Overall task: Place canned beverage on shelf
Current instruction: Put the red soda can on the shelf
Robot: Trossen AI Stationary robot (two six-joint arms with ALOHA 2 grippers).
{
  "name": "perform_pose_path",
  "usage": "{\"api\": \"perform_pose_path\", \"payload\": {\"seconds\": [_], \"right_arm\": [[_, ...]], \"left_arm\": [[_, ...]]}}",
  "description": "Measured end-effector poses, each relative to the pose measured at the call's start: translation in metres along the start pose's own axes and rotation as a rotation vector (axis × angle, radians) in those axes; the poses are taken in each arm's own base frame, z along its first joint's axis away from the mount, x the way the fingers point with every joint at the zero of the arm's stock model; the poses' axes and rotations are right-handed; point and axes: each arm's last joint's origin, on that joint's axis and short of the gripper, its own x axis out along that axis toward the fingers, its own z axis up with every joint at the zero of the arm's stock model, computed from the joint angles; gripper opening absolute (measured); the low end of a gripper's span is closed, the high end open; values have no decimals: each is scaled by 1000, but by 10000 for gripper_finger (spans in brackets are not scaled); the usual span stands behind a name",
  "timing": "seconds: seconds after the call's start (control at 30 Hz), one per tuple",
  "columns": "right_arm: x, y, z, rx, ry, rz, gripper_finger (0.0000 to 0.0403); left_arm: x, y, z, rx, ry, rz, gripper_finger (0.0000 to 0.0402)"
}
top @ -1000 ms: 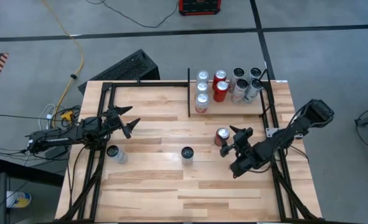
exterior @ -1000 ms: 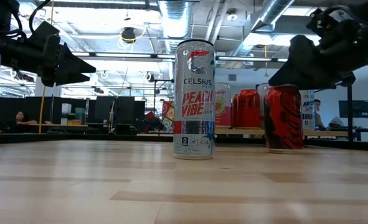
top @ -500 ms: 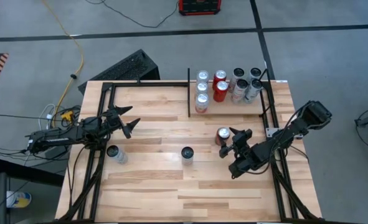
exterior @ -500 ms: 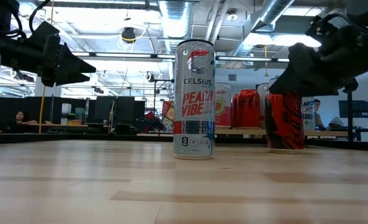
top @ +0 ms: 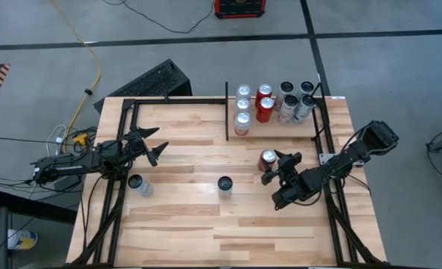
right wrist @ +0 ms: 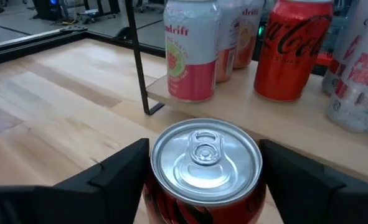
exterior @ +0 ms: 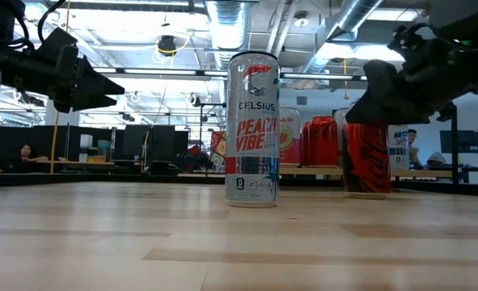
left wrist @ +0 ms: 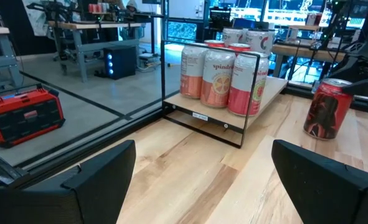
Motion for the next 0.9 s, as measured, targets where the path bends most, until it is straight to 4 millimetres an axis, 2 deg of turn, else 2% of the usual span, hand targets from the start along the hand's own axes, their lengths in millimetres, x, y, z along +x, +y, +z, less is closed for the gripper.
{"api": "perform_pose_path", "payload": {"seconds": [0.2,0.57,0.9], "right_arm": [[1,0,1,3,-1,-3,277],[-2,-5,17,-2,11,17,276],[10,-11,32,-41,-16,-45,276]], "left_arm": [[0,0,0,0,0,0,361],[0,0,0,0,0,0,361],[0,0,0,0,0,0,361]]}}
